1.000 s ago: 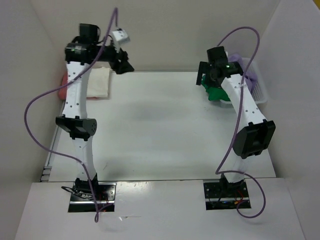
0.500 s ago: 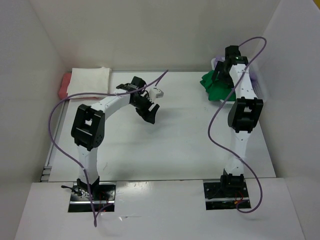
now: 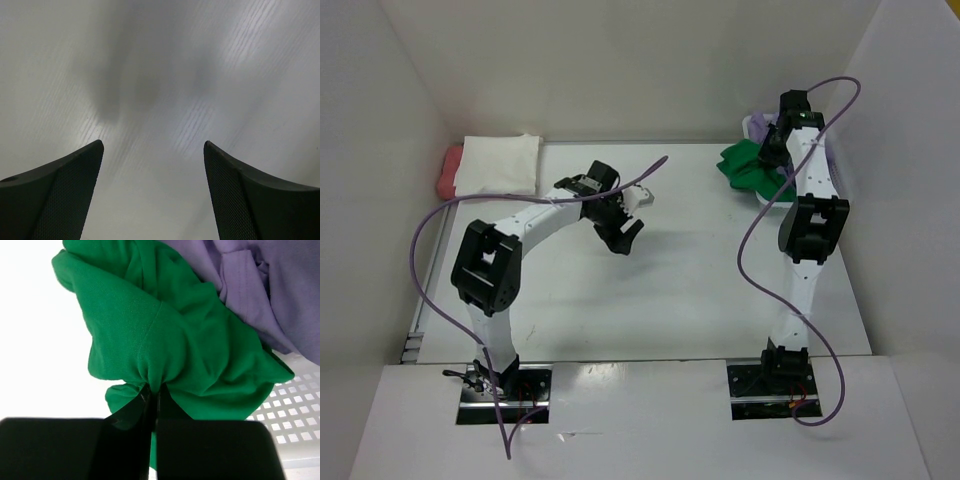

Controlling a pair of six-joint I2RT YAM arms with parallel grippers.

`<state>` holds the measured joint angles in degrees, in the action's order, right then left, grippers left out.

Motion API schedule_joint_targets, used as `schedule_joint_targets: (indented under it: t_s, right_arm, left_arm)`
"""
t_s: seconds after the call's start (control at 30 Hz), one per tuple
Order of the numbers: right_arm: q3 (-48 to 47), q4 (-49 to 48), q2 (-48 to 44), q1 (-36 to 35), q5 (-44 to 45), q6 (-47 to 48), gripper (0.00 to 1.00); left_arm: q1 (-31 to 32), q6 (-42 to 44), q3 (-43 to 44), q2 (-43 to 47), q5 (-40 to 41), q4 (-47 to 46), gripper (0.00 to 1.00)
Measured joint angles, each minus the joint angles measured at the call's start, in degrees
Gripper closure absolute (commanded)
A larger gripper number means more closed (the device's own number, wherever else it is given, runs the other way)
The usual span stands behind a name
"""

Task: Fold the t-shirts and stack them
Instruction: Grab crumpled tshirt from bin with the right arm

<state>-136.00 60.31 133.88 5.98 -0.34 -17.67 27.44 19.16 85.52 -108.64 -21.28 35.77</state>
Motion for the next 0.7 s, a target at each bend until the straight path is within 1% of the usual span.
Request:
schedule_joint_targets:
  t_s: [0.13, 0.27, 0.33, 0.53, 0.7]
  right_arm:
    - [0.4, -0.2, -0.9, 0.0, -0.8, 0.2, 0.99]
    - [1.7, -0.4, -4.5, 0.0, -1.9, 0.4, 0.99]
    - [2.9, -0.9, -8.2, 0.0, -2.2, 0.4, 0.99]
    - [7.7, -3.9, -23.1, 0.0, -3.2, 0.4, 0.99]
    - [10.0, -6.8, -30.9, 0.0, -4.9, 0.4, 0.99]
  left_arm:
    - [0.3, 0.5, -1.9, 0.6, 0.7, -0.1, 0.12]
    - [0.5, 0.7, -2.8, 0.8, 1.4, 0.0, 0.11]
    - [0.5, 1.2, -2.8, 0.9, 1.6, 0.0, 0.11]
    - [0.6, 1.8, -2.8, 1.5, 1.8, -0.1, 0.11]
    - [1.0, 1.9, -3.0, 1.7, 2.0, -0.2, 0.11]
